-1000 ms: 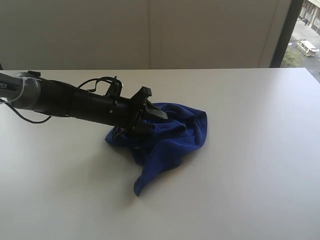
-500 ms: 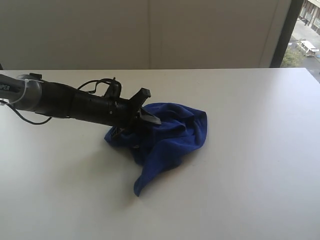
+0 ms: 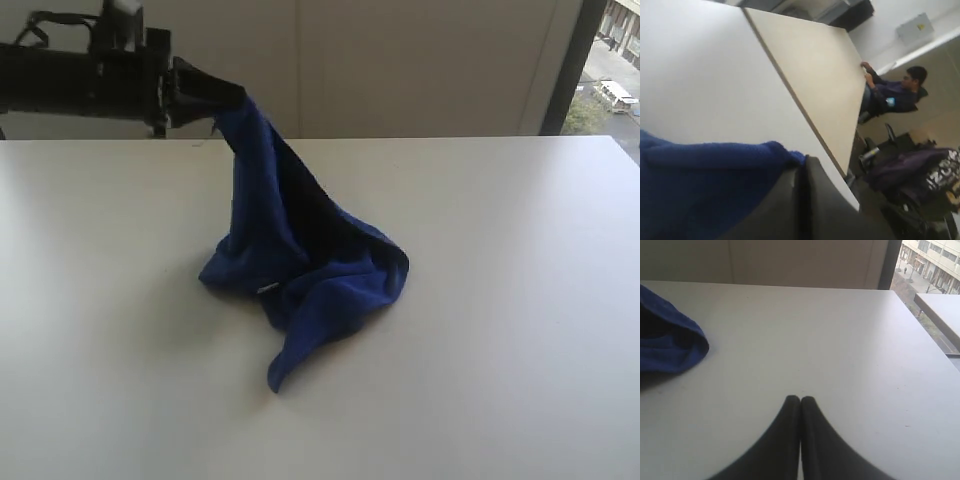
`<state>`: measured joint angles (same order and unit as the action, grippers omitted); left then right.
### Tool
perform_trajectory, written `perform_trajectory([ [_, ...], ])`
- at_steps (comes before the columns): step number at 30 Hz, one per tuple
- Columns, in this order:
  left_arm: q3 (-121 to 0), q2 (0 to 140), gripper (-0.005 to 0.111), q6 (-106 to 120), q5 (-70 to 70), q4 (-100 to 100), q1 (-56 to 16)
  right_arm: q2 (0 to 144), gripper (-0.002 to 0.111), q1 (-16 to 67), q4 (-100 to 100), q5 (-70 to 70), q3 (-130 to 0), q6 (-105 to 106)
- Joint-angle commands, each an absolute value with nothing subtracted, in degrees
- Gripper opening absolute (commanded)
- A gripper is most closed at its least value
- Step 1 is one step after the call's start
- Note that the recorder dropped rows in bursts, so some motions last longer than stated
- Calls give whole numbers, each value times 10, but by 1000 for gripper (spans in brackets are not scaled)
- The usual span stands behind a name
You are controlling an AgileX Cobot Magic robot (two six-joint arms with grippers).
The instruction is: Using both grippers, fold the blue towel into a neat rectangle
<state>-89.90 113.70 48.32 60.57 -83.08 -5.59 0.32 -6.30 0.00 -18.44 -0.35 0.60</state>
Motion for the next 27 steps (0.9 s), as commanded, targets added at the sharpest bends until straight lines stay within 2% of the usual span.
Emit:
perform_trajectory([
  [1, -935, 1111, 0, 515, 700, -808, -16, 0, 0, -61, 0, -179, 0, 3],
  [10, -957, 1054, 0, 513, 679, -510, 10, 0, 0, -61, -11, -155, 0, 0],
  [12, -957, 1043, 0, 531, 678, -478, 10, 0, 0, -61, -10, -79, 0, 0],
  [15, -957, 1030, 0, 553, 686, -466, 10, 0, 0, -61, 41, 116, 0, -57],
  [20, -957, 1018, 0, 551, 679, -429, 10, 0, 0, -61, 65, 279, 0, -98],
  [21, -957, 1013, 0, 551, 671, -420, 10, 0, 0, -61, 103, 251, 0, -134],
  [24, -957, 1000, 0, 552, 648, -412, 10, 3, 0, -61, 161, 29, 0, -161],
  [27, -961, 988, 0, 553, 628, -410, 10, 68, 0, -59, 163, -60, 0, -218],
])
